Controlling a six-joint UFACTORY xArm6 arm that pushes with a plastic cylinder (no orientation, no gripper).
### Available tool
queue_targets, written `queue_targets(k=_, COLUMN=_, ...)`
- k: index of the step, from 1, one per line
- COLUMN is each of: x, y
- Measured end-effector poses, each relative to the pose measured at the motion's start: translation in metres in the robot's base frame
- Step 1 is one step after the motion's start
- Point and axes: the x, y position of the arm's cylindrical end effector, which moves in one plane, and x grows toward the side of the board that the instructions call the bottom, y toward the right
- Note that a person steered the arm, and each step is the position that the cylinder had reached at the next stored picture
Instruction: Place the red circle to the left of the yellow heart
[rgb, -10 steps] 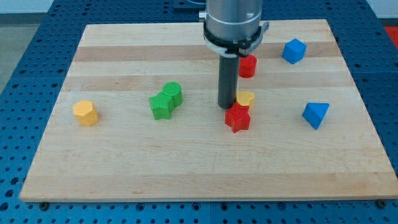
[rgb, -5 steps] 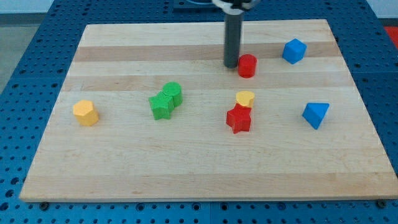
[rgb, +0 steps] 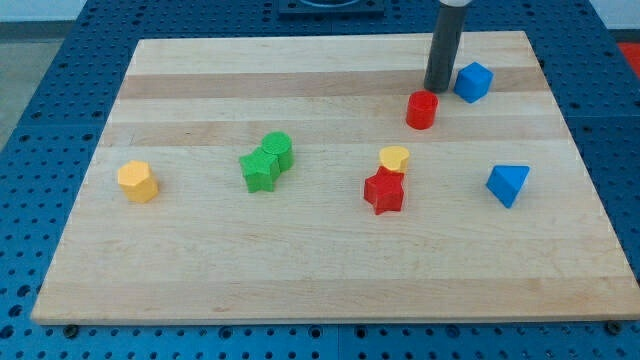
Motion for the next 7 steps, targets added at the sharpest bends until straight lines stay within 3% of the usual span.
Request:
queue_targets(k=2, x=0.030, y=-0.004)
queue_targets(k=7, x=0.101, y=-0.078)
